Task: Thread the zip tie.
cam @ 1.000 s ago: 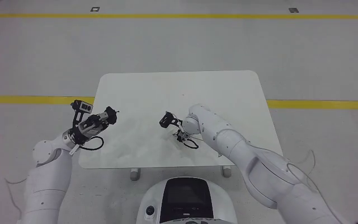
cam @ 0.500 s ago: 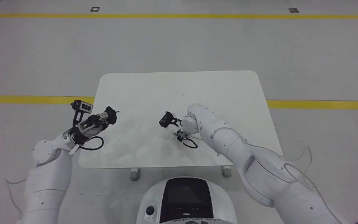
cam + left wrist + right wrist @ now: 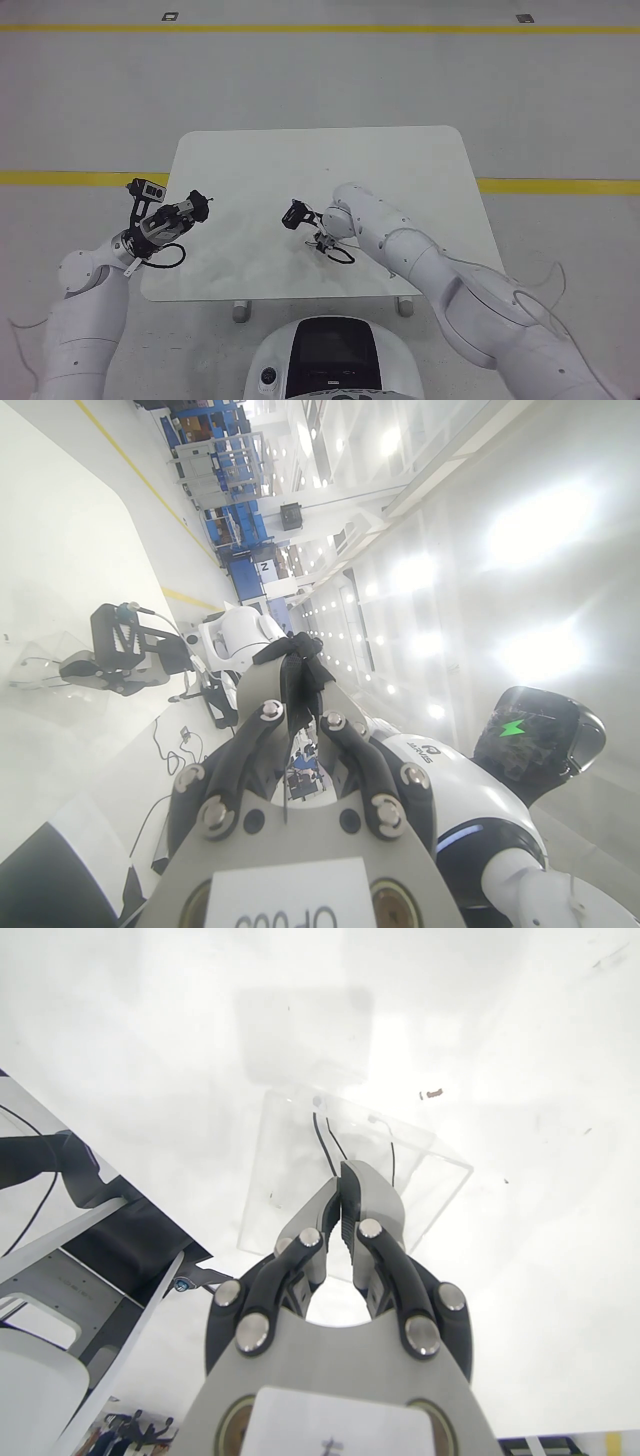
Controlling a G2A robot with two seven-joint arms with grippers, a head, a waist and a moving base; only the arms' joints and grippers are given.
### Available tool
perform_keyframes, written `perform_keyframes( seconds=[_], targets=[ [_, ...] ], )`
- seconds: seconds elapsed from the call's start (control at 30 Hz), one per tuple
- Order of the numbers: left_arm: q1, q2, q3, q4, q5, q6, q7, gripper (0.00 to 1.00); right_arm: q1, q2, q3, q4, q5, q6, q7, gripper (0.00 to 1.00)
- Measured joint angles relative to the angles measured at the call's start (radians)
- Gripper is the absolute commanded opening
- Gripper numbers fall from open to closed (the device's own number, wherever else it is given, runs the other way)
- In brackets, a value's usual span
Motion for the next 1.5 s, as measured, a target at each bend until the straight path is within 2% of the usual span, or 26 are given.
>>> perform_keyframes(
  seconds=[0.03, 0.1, 0.57, 0.97, 1.4, 1.43, 1.5],
  targets=[
    [0.0, 0.0, 0.0, 0.0, 0.0, 0.0, 0.0, 0.0, -0.003, 0.003, -0.002, -0.006, 0.0, 0.0, 0.003, 0.28],
    [0.0, 0.0, 0.0, 0.0, 0.0, 0.0, 0.0, 0.0, -0.006, 0.007, -0.004, -0.014, 0.003, 0.0, 0.006, 0.29],
    [0.0, 0.0, 0.0, 0.0, 0.0, 0.0, 0.0, 0.0, -0.002, 0.015, -0.031, -0.021, 0.041, 0.0, 0.003, 0.2],
    [0.0, 0.0, 0.0, 0.0, 0.0, 0.0, 0.0, 0.0, 0.016, 0.002, -0.079, 0.013, 0.083, 0.0, -0.025, 0.15],
    [0.0, 0.0, 0.0, 0.0, 0.0, 0.0, 0.0, 0.0, 0.039, -0.019, -0.124, 0.076, 0.127, 0.0, -0.058, 0.14],
    [0.0, 0.0, 0.0, 0.0, 0.0, 0.0, 0.0, 0.0, 0.039, -0.021, -0.127, 0.08, 0.13, 0.0, -0.06, 0.13],
    [0.0, 0.0, 0.0, 0.0, 0.0, 0.0, 0.0, 0.0, 0.04, -0.024, -0.133, 0.088, 0.137, 0.0, -0.062, 0.05]
  ],
)
